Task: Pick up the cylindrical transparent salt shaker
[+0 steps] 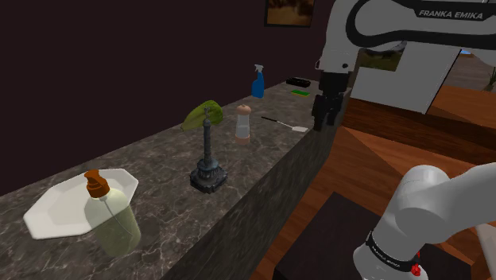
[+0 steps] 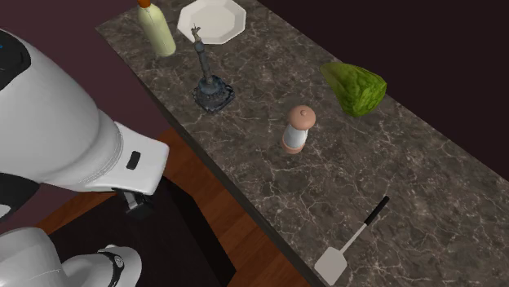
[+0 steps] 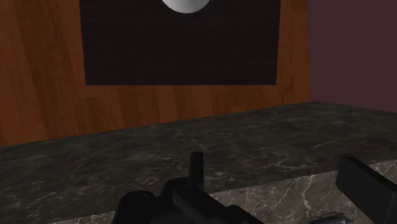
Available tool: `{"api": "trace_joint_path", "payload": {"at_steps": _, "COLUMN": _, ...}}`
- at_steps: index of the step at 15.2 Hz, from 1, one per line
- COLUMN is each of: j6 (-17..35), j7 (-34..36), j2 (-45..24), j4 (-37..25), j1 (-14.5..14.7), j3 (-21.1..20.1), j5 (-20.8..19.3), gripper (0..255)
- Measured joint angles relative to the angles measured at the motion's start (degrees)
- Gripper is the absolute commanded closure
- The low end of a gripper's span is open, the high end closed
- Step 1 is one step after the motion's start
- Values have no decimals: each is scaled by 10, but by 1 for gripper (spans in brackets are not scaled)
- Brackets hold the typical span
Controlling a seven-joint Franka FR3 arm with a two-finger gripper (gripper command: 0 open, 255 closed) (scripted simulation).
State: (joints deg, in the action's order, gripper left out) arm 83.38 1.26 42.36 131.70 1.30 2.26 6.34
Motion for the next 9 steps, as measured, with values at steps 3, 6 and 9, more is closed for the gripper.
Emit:
{"api": "trace_joint_path", "payload": {"at_steps": 3, "j6": 17, "j7": 2, "j2": -25, "j4": -11, "j1": -1, "j3": 0, "j5": 2, "gripper": 0}}
{"api": "trace_joint_path", "payload": {"at_steps": 6, "j6": 51, "j7": 6, "j2": -77, "j4": -37, "j1": -2, "j3": 0, "j5": 5, "gripper": 0}}
{"api": "trace_joint_path", "payload": {"at_steps": 9, "j6": 85, "j7": 7, "j2": -137, "j4": -72, "j1": -5, "j3": 4, "j5": 6, "gripper": 0}}
